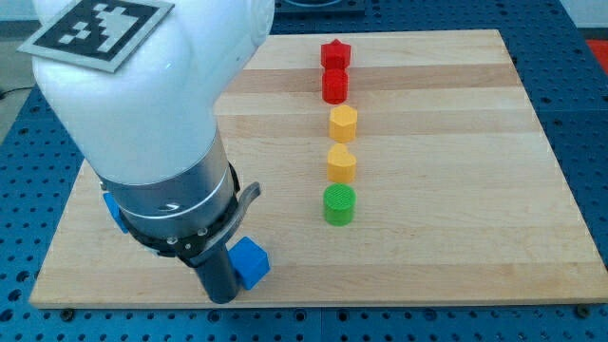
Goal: Place the blue cube to the bottom of green circle
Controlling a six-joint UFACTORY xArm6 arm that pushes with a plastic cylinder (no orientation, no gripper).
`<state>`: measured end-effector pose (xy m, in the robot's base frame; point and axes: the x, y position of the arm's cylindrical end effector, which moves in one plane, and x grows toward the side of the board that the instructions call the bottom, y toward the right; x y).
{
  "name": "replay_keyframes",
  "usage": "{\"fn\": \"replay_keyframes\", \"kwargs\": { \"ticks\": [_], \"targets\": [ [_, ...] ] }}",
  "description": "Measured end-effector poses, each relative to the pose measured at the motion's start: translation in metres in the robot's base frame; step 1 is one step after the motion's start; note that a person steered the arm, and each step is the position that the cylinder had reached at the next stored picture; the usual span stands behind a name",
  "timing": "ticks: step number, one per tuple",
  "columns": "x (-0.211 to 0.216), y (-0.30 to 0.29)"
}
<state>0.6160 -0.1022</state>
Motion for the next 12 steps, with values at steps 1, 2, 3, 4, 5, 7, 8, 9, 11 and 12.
{"fn": "replay_keyframes", "kwargs": {
  "ticks": [1,2,3,4,5,7,8,9,11,12],
  "targets": [
    [0.000,-0.035],
    [-0.004,-0.049],
    [-0.005,-0.033],
    [-0.005,-0.011],
    [-0.006,-0.008],
    [-0.020,0.000],
    [-0.030,0.013],
    [-0.030,0.026],
    [-0.030,0.074],
    [-0.030,0.090]
  ]
}}
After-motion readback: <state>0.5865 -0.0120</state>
